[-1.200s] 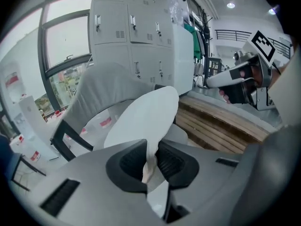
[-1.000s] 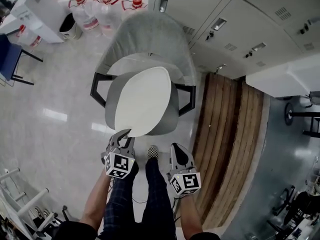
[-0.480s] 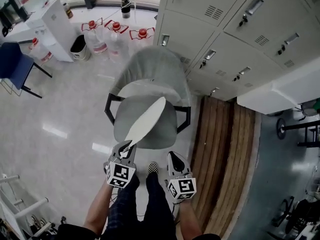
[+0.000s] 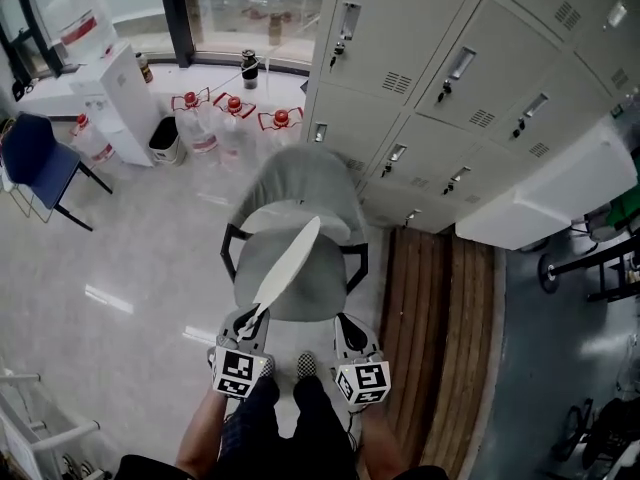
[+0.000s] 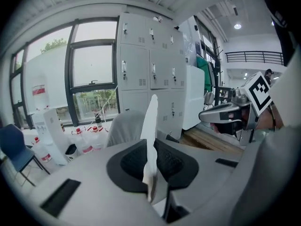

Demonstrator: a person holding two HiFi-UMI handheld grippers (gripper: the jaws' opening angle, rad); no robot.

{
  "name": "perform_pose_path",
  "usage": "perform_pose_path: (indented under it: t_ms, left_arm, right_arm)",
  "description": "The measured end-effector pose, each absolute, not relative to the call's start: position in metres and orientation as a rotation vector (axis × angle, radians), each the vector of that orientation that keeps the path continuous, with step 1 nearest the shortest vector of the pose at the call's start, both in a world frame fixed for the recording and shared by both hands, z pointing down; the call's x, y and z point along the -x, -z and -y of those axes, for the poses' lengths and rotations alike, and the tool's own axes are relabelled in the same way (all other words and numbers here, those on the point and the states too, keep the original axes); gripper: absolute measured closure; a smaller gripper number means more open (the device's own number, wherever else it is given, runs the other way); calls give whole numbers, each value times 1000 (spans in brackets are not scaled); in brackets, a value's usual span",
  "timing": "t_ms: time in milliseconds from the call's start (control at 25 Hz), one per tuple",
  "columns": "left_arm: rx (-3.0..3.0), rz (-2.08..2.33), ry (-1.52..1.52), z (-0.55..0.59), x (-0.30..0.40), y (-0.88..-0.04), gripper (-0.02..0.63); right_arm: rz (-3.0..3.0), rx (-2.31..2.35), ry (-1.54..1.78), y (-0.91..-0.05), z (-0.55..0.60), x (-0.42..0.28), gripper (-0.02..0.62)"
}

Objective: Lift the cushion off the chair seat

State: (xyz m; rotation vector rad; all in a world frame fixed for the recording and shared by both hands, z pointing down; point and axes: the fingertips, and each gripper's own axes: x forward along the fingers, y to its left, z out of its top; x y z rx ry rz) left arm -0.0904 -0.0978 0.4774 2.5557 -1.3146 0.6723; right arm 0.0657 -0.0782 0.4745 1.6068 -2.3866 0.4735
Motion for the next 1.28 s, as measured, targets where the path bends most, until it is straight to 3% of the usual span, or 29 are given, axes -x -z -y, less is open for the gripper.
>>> perform_pose_path:
  t_ms: [640,1280]
  left_arm:
    - [-2640,1484,-440,74,120,-324,558]
    - [-2745,1571,-282,76,125,-249,558]
  right_arm:
    - [2487,-1700,-269,-331,55,-46,566]
    - [2582,-1712,-46,-254,65,-24,566]
